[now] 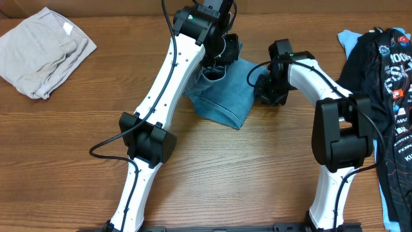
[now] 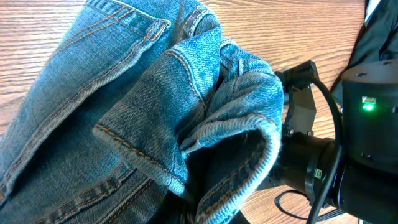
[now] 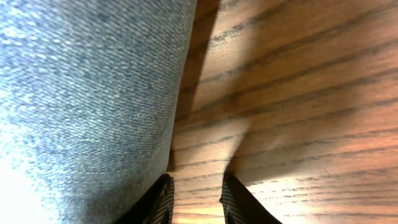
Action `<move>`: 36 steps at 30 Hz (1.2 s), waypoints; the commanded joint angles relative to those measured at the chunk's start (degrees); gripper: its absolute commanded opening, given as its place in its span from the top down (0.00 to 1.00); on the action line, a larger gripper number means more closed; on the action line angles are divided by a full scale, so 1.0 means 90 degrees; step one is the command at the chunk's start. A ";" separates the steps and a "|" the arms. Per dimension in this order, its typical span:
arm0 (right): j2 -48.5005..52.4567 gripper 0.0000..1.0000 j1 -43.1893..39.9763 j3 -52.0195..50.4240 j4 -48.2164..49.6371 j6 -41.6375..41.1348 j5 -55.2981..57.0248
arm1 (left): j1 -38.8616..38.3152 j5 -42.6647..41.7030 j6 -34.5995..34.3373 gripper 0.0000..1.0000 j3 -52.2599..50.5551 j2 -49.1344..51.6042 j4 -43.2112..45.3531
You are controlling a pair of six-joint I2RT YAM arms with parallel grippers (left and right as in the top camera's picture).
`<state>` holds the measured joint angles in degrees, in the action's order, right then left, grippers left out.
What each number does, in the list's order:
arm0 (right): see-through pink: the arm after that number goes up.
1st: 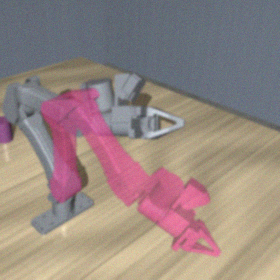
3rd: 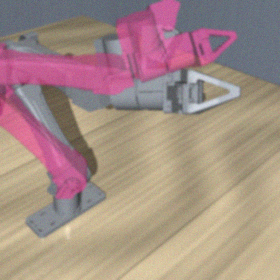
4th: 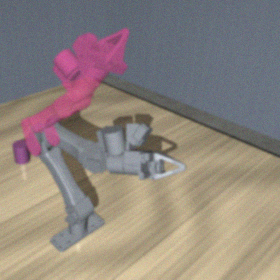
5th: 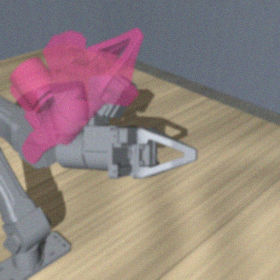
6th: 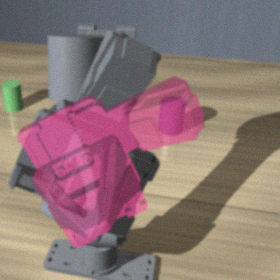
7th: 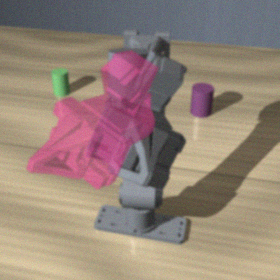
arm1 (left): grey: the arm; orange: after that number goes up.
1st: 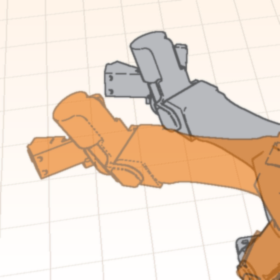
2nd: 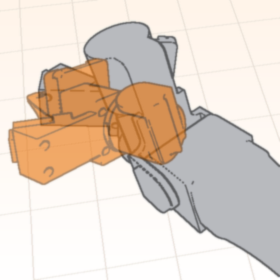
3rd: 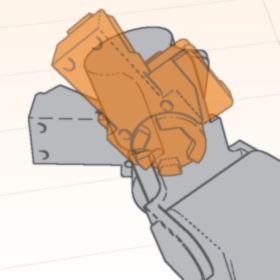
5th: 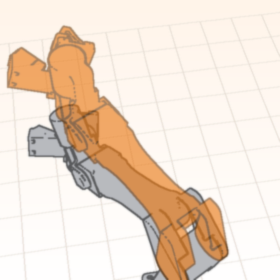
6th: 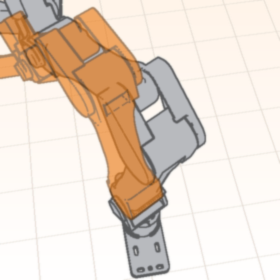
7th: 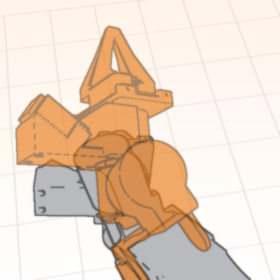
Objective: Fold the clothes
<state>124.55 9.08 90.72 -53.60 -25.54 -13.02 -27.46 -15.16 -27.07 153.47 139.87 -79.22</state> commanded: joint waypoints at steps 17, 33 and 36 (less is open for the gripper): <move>-0.0063 0.69 -0.0100 -0.0063 0.0138 -0.0170 -0.0352 | -0.0454 -0.0299 -0.0306 0.86 -0.0386 -0.0041 0.0175; -0.0063 0.70 -0.0452 0.0656 -0.0634 0.0002 -0.0423 | -0.0627 -0.0318 -0.0498 0.85 -0.0386 -0.0041 0.0313; -0.0063 0.70 -0.0440 0.0656 -0.0605 0.0005 -0.0427 | -0.0733 -0.0313 -0.0500 0.77 -0.0389 -0.0041 0.0367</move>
<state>124.55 4.97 95.31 -59.33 -26.13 -16.25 -31.88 -15.86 -30.22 150.02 139.87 -76.66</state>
